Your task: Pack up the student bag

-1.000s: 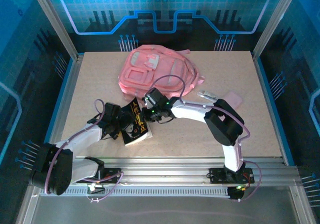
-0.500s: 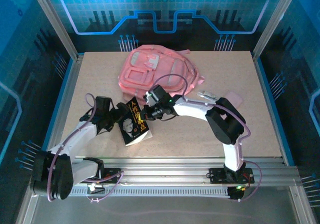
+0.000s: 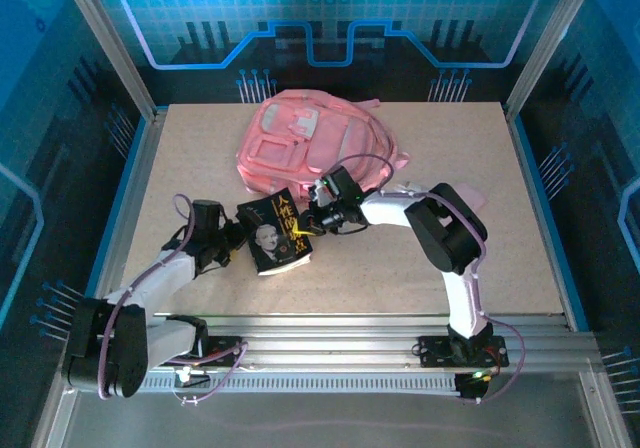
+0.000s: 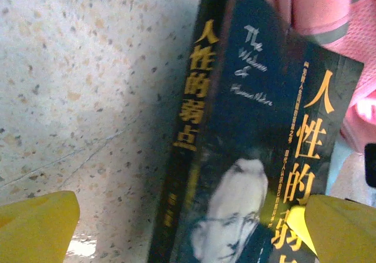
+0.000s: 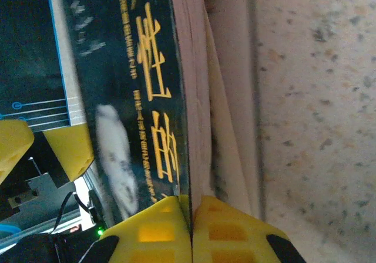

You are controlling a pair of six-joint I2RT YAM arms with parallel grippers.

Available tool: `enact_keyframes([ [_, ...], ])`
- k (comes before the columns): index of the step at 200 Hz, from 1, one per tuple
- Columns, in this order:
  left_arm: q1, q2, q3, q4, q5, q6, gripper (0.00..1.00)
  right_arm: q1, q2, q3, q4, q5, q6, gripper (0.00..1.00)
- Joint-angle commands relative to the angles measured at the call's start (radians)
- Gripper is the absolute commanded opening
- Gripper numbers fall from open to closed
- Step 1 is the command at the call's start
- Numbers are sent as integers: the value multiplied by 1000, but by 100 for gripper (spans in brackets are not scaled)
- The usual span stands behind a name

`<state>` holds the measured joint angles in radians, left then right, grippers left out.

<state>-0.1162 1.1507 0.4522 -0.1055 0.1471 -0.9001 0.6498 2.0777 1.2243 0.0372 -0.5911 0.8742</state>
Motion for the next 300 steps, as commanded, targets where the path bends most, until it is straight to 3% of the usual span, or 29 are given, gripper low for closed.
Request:
enact_keyframes([
  [1,-22,30,-18,61,-1,-21,99,-17,67,-35,10,12,39,0],
  [49,-91,127,-12,174,-6,-47,98,-24,85,-57,-22,48,25,0],
  [67,-123,181,14,201,-6,-49,93,-24,82,-57,-17,46,26,0],
  [122,-140,228,17,266,-13,-71,32,-16,55,-25,-70,32,-11,0],
  [161,-143,124,22,247,-62,-83,7,-1,-9,9,-143,42,-62,0],
  [170,-142,95,34,225,-75,-84,0,-1,-24,23,-179,42,-79,9],
  [180,-143,60,51,194,-90,-76,0,-1,-51,30,-209,48,-97,22],
  [206,-143,-18,125,105,-153,-51,0,-6,-156,33,-303,104,-136,67],
  [240,-142,-42,231,109,-263,-64,0,-2,-290,34,-409,181,-125,95],
  [275,-145,36,331,235,-354,-88,0,8,-398,-36,-262,119,55,100],
  [300,-148,105,377,362,-381,-125,0,46,-455,-81,-123,193,181,100],
])
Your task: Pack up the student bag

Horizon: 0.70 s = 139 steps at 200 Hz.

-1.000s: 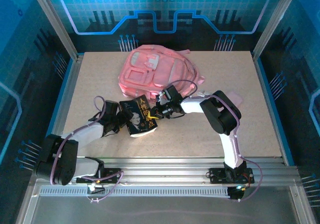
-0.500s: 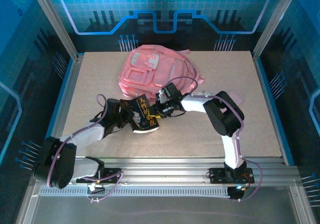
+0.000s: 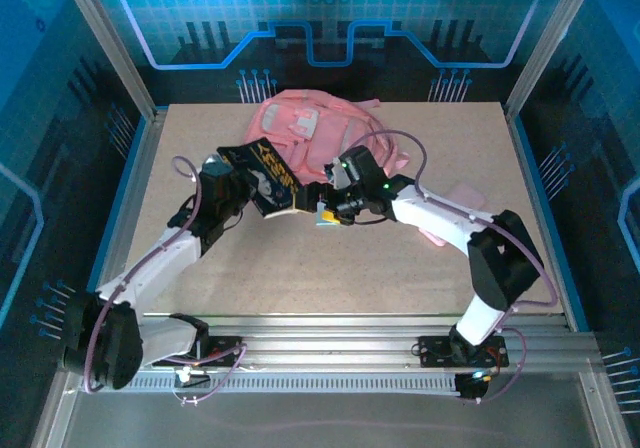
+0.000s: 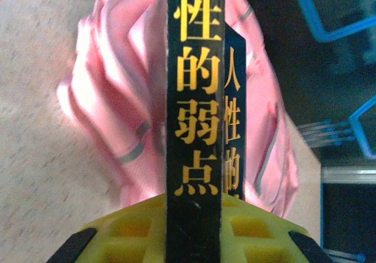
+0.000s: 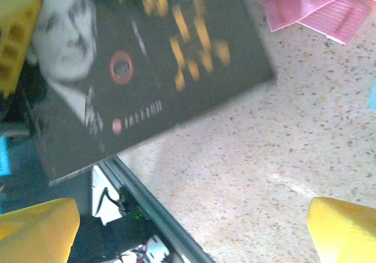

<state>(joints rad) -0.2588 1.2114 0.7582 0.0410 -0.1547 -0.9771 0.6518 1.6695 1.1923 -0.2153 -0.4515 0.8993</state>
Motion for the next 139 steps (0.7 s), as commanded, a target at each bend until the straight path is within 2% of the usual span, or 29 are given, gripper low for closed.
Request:
enact_keyframes([
  [1,-6,46,72,222,-80,-48,0,46,-49,-51,136,55,160,100],
  [45,-81,66,51,361,-190,-60,0,84,-57,-144,494,134,421,100],
  [76,-135,60,-27,448,-247,-141,0,79,24,-125,693,149,514,100],
  [91,-163,49,-68,492,-268,-167,0,89,55,-123,749,194,537,100],
  [106,-191,31,-87,479,-301,-172,0,91,83,-141,840,225,574,99],
  [129,-206,17,-106,456,-310,-191,0,85,112,-145,882,244,607,91],
  [139,-207,14,-118,464,-307,-205,0,83,119,-146,887,259,608,78],
])
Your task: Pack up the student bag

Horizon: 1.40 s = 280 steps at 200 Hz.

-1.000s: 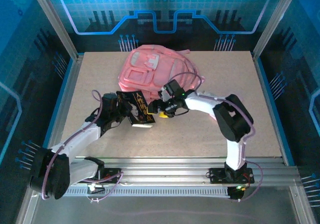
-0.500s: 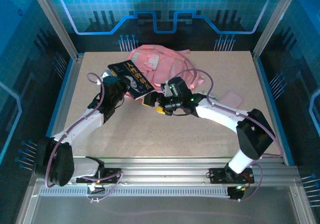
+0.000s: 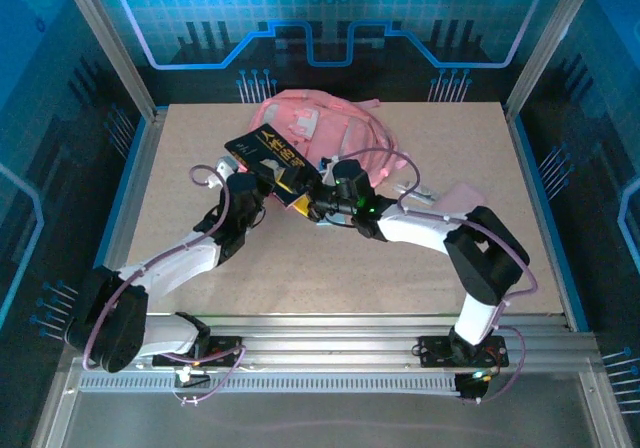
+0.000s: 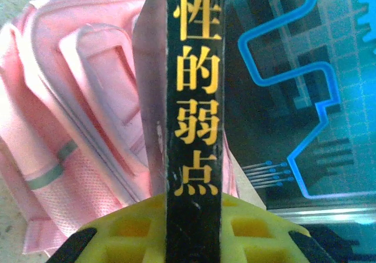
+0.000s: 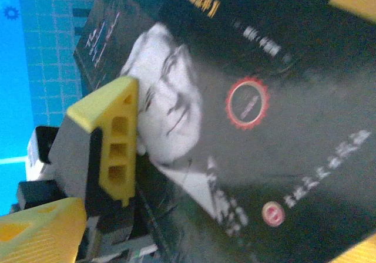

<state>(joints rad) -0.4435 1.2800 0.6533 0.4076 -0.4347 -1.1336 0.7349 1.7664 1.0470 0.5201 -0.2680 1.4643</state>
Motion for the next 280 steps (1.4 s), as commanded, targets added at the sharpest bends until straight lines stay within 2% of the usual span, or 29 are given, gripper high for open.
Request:
enact_keyframes([
  [1,-23,-54,-14,98,-26,-50,0,0,22,-2,152,77,44,76],
  [11,-27,-56,-19,92,-22,-58,0,-3,25,-6,158,97,44,60],
  [59,-41,-54,-9,43,1,-58,0,-45,12,-5,153,104,-11,1],
  [66,-42,-52,-8,38,8,-57,0,-54,6,-6,148,97,-20,0],
  [71,-44,-51,-8,35,16,-54,7,-62,2,-6,142,92,-27,0],
  [75,-44,-49,-8,34,22,-50,17,-69,-5,-8,137,86,-35,0],
  [80,-46,-47,-7,31,32,-38,34,-80,-12,-10,130,77,-47,0],
  [82,-45,-46,-5,29,36,-35,47,-85,-15,-11,128,73,-53,0],
  [85,-46,-44,-2,20,40,-28,60,-94,-20,-13,123,69,-63,0],
  [90,-46,-41,7,-4,49,-22,74,-107,-28,-17,113,61,-81,0],
  [103,-46,-29,42,-85,70,7,93,-150,-60,-26,82,33,-140,0],
  [109,-46,-21,58,-111,80,29,97,-175,-74,-24,50,13,-174,0],
  [143,-48,82,180,-205,188,186,98,-335,-167,31,-289,-97,-421,0],
  [181,-57,287,447,-373,319,395,98,-532,-275,85,-685,-81,-689,0],
  [200,-65,417,590,-417,409,442,95,-643,-325,67,-764,-103,-748,0],
  [233,-100,676,932,-630,440,587,91,-811,-427,0,-827,-146,-816,0],
  [280,-146,1050,1506,-1045,352,770,91,-961,-569,-66,-903,-152,-863,0],
])
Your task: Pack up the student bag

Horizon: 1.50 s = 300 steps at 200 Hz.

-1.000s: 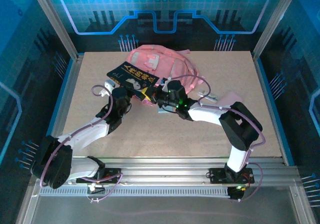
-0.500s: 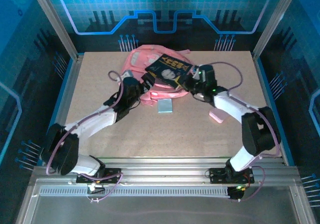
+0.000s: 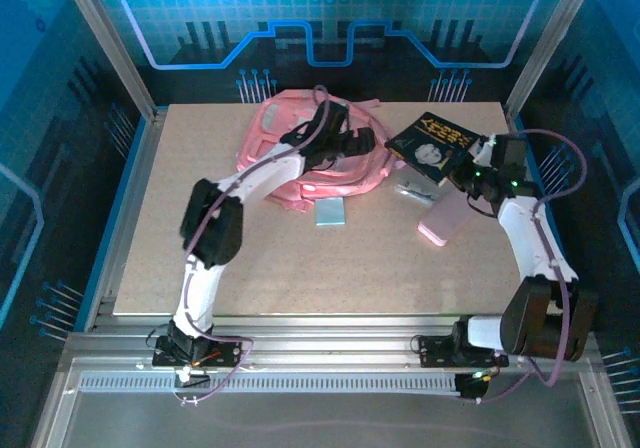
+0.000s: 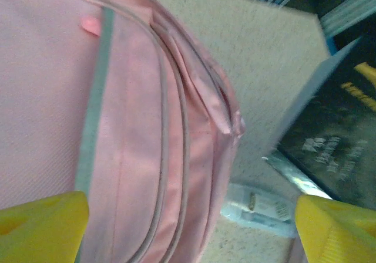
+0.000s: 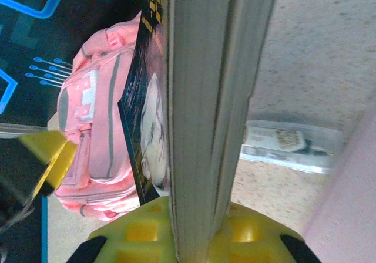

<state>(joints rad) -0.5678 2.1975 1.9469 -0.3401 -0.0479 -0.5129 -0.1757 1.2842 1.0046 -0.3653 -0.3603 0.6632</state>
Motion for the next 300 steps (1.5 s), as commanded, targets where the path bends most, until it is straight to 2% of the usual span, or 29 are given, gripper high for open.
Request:
enact_keyframes([
  [1,-23,139,223,-304,-37,152,91,-53,-90,-26,-17,-60,-62,0],
  [20,-28,246,371,-400,-99,197,90,-73,-127,-49,-28,-65,-63,0],
  [47,-28,355,495,-502,-162,248,89,-76,-159,-83,-26,-65,-59,0],
  [80,-29,438,527,-584,-202,288,84,-76,-150,-98,-14,-82,-49,0],
  [94,-28,466,527,-615,-236,306,77,-75,-142,-104,7,-98,-34,0],
  [107,-25,481,526,-635,-240,316,59,-73,-133,-103,21,-106,-24,0],
  [125,-24,479,506,-636,-244,323,24,-66,-122,-100,30,-105,-21,0],
  [139,-24,457,488,-629,-248,323,8,-61,-117,-98,39,-104,-15,0],
  [143,-23,448,480,-623,-246,323,0,-59,-117,-98,43,-104,-14,0],
  [191,-20,222,339,-500,-193,328,0,-48,-105,-73,57,-91,-10,0],
  [222,9,55,253,-416,-88,303,0,-33,-74,-47,62,-92,-19,0],
  [250,51,-16,226,-395,10,277,0,-9,-42,-43,84,-97,-21,0],
  [282,80,-55,183,-369,50,253,0,19,-3,-21,85,-108,-32,0],
  [300,121,-99,106,-276,176,169,0,32,17,-11,85,-110,-42,0],
])
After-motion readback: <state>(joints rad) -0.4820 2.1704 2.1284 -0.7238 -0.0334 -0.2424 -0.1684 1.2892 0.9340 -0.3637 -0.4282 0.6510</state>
